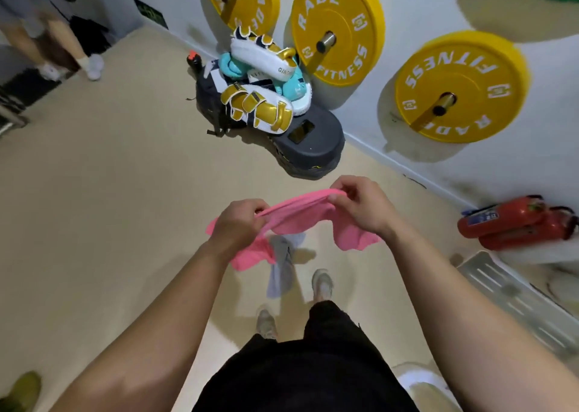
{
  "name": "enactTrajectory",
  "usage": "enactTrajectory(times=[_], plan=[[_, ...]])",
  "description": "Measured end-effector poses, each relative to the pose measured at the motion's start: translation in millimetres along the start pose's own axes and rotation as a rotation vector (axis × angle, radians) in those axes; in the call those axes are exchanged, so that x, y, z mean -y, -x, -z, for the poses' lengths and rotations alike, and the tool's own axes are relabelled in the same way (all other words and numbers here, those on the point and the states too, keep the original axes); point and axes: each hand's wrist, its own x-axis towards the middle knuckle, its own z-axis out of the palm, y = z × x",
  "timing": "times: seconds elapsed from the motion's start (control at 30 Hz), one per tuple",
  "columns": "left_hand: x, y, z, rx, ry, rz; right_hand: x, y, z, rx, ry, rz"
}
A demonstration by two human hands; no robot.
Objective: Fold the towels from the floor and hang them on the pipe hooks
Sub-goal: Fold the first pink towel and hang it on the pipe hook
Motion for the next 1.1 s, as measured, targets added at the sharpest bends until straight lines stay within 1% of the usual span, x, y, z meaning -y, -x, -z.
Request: enactTrajectory(times=[0.1, 0.2, 0.3, 0.37, 0.47, 0.53, 0.57, 0.67, 0.73, 0.77, 0.87, 1.0, 1.1], plan=[[3, 4, 1, 0.012, 0.025, -0.003, -16, 23, 10, -0.128, -0.019, -0.121], [-15, 6, 2, -0.009, 0.185, -0.007, -39, 45, 16, -0.187, -0.021, -0.256], [-55, 12, 1, 0.003, 0.333, -0.096, -60, 64, 14, -0.239, -0.002, -0.387], [-82, 12, -2, -0.008, 0.361, -0.155, -74, 75, 11, -0.222, -0.026, -0.466], [-118, 9, -9, 0.016, 0.326, -0.231, -90, 93, 10, -0.110, -0.016, -0.544], [-140, 9, -15, 0.070, 0.283, -0.273, -88, 102, 13, -0.029, -0.053, -0.534], [-150, 10, -19, 0.101, 0.253, -0.295, -86, 105, 15, -0.022, -0.104, -0.495], [-173, 12, -35, 0.172, 0.187, -0.350, -69, 105, 28, -0.101, -0.290, -0.325], [-183, 13, -44, 0.196, 0.188, -0.361, -58, 103, 38, -0.092, -0.440, -0.253], [-186, 14, -47, 0.200, 0.199, -0.357, -56, 101, 40, -0.075, -0.465, -0.219], [-191, 16, -51, 0.190, 0.201, -0.334, -59, 98, 43, -0.044, -0.402, -0.142], [-183, 17, -51, 0.170, 0.131, -0.268, -70, 96, 38, -0.060, -0.343, -0.145], [-177, 18, -48, 0.213, 0.121, -0.205, -73, 96, 41, -0.100, -0.285, -0.142]])
